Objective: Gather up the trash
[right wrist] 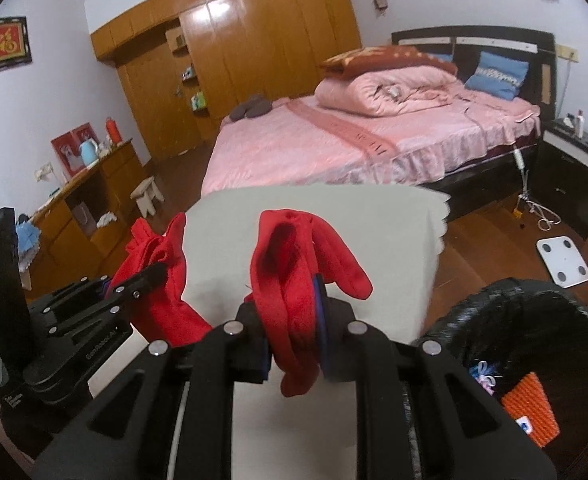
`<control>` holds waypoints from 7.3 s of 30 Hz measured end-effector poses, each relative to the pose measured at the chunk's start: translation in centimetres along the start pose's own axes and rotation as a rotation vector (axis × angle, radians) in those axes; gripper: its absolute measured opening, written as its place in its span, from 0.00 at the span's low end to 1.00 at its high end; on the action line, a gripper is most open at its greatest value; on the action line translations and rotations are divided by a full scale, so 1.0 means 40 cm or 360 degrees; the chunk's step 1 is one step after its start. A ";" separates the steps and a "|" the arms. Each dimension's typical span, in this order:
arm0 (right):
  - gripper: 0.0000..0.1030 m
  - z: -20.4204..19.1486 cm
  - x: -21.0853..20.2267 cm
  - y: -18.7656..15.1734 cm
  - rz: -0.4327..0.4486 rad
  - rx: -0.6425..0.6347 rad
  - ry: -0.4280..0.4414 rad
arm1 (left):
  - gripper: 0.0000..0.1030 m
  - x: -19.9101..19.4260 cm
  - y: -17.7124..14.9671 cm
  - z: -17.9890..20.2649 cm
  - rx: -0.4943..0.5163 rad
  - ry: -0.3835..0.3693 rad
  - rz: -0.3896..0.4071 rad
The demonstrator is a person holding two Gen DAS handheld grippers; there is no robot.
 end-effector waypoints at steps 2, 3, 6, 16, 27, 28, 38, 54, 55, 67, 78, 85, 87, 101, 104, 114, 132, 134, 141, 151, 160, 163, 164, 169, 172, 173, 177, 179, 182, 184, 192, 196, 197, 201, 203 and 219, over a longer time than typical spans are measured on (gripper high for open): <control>0.16 0.030 -0.024 0.007 0.0028 0.0016 -0.0022 | 0.12 -0.004 0.012 0.028 0.0012 -0.0021 0.0008; 0.16 0.045 -0.036 0.010 0.0039 0.0024 -0.0034 | 0.12 -0.007 0.020 0.052 0.0027 -0.0037 0.0016; 0.16 0.098 -0.073 0.017 0.0078 0.0052 -0.0074 | 0.12 -0.008 0.034 0.104 0.0058 -0.0076 0.0031; 0.16 0.283 -0.169 -0.001 0.0153 0.0149 -0.0258 | 0.12 0.010 0.065 0.315 0.0179 -0.0261 0.0048; 0.16 0.457 -0.226 -0.070 0.0144 0.0224 -0.0454 | 0.13 0.063 0.050 0.510 0.0299 -0.0464 0.0025; 0.16 0.464 -0.224 -0.073 0.0139 0.0229 -0.0463 | 0.13 0.075 0.047 0.522 0.0302 -0.0480 0.0018; 0.22 0.541 -0.226 -0.127 0.0106 0.0290 -0.0554 | 0.13 0.173 -0.016 0.613 0.0349 -0.0590 -0.0099; 0.90 0.626 -0.263 -0.166 0.0140 0.0357 -0.0734 | 0.79 0.216 -0.106 0.650 0.0393 -0.0683 -0.0209; 0.91 0.622 -0.263 -0.166 0.0135 0.0356 -0.0731 | 0.80 0.208 -0.099 0.636 0.0387 -0.0670 -0.0200; 0.95 0.504 -0.268 -0.158 0.0088 0.0305 -0.0598 | 0.94 0.102 -0.046 0.466 0.0282 -0.0426 -0.0135; 0.95 0.373 -0.324 -0.112 0.0118 0.0204 -0.0496 | 0.94 -0.046 0.006 0.412 0.0271 -0.0325 -0.0018; 0.95 0.325 -0.361 -0.092 0.0150 0.0158 -0.0465 | 0.94 -0.124 0.039 0.411 0.0273 -0.0308 0.0073; 0.95 0.316 -0.370 -0.086 0.0162 0.0149 -0.0463 | 0.94 -0.138 0.046 0.410 0.0274 -0.0304 0.0091; 0.95 0.295 -0.402 -0.075 0.0199 0.0117 -0.0467 | 0.94 -0.205 0.069 0.400 0.0264 -0.0280 0.0170; 0.95 0.294 -0.404 -0.073 0.0200 0.0115 -0.0465 | 0.94 -0.212 0.071 0.402 0.0265 -0.0276 0.0177; 0.95 0.287 -0.404 -0.069 0.0207 0.0104 -0.0460 | 0.94 -0.225 0.074 0.403 0.0260 -0.0268 0.0193; 0.95 0.285 -0.404 -0.071 0.0208 0.0101 -0.0462 | 0.94 -0.230 0.075 0.400 0.0260 -0.0266 0.0197; 0.95 0.284 -0.404 -0.071 0.0208 0.0101 -0.0462 | 0.94 -0.230 0.076 0.400 0.0260 -0.0266 0.0196; 0.95 0.284 -0.404 -0.071 0.0209 0.0100 -0.0461 | 0.94 -0.230 0.077 0.399 0.0259 -0.0264 0.0196; 0.95 0.283 -0.404 -0.072 0.0206 0.0103 -0.0460 | 0.94 -0.231 0.077 0.398 0.0259 -0.0264 0.0195; 0.95 0.284 -0.404 -0.072 0.0205 0.0103 -0.0461 | 0.94 -0.231 0.077 0.398 0.0262 -0.0265 0.0194; 0.95 0.281 -0.405 -0.072 0.0204 0.0103 -0.0460 | 0.94 -0.230 0.077 0.398 0.0260 -0.0265 0.0194; 0.95 0.281 -0.405 -0.071 0.0203 0.0103 -0.0461 | 0.94 -0.230 0.077 0.399 0.0261 -0.0264 0.0194; 0.95 0.275 -0.403 -0.074 0.0201 0.0104 -0.0460 | 0.94 -0.230 0.077 0.399 0.0261 -0.0264 0.0194; 0.95 0.275 -0.403 -0.074 0.0200 0.0105 -0.0459 | 0.94 -0.231 0.078 0.399 0.0261 -0.0264 0.0194; 0.95 0.274 -0.404 -0.074 0.0200 0.0104 -0.0460 | 0.94 -0.230 0.077 0.399 0.0261 -0.0264 0.0194; 0.95 0.275 -0.404 -0.073 0.0199 0.0105 -0.0460 | 0.94 -0.231 0.078 0.399 0.0260 -0.0264 0.0192; 0.95 0.275 -0.404 -0.073 0.0199 0.0105 -0.0459 | 0.94 -0.231 0.077 0.394 0.0260 -0.0264 0.0192; 0.95 0.275 -0.404 -0.073 0.0197 0.0106 -0.0460 | 0.94 -0.233 0.078 0.394 0.0260 -0.0264 0.0191; 0.95 0.276 -0.404 -0.072 0.0197 0.0106 -0.0459 | 0.94 -0.231 0.078 0.395 0.0260 -0.0264 0.0191; 0.95 0.264 -0.401 -0.081 0.0193 0.0108 -0.0458 | 0.94 -0.232 0.074 0.388 0.0261 -0.0264 0.0186; 0.95 0.263 -0.400 -0.084 0.0190 0.0108 -0.0459 | 0.94 -0.232 0.072 0.385 0.0261 -0.0263 0.0184; 0.95 0.258 -0.403 -0.086 0.0191 0.0109 -0.0459 | 0.94 -0.234 0.072 0.383 0.0261 -0.0263 0.0184; 0.95 0.260 -0.401 -0.085 0.0191 0.0107 -0.0459 | 0.94 -0.233 0.072 0.384 0.0262 -0.0265 0.0182; 0.95 0.263 -0.401 -0.083 0.0191 0.0107 -0.0459 | 0.94 -0.231 0.071 0.386 0.0262 -0.0263 0.0182; 0.95 0.259 -0.399 -0.091 0.0181 0.0111 -0.0457 | 0.94 -0.218 0.052 0.381 0.0271 -0.0272 0.0156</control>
Point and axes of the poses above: each gripper's, at about its wrist camera, not at the fingertips, and x roughly the way its jaws point, z to its right, y to its top, the point moved 10 cm from there along x, roughly the way its jaws point, and after that the axes turned 12 degrees about -y, right-handed, at the moved point
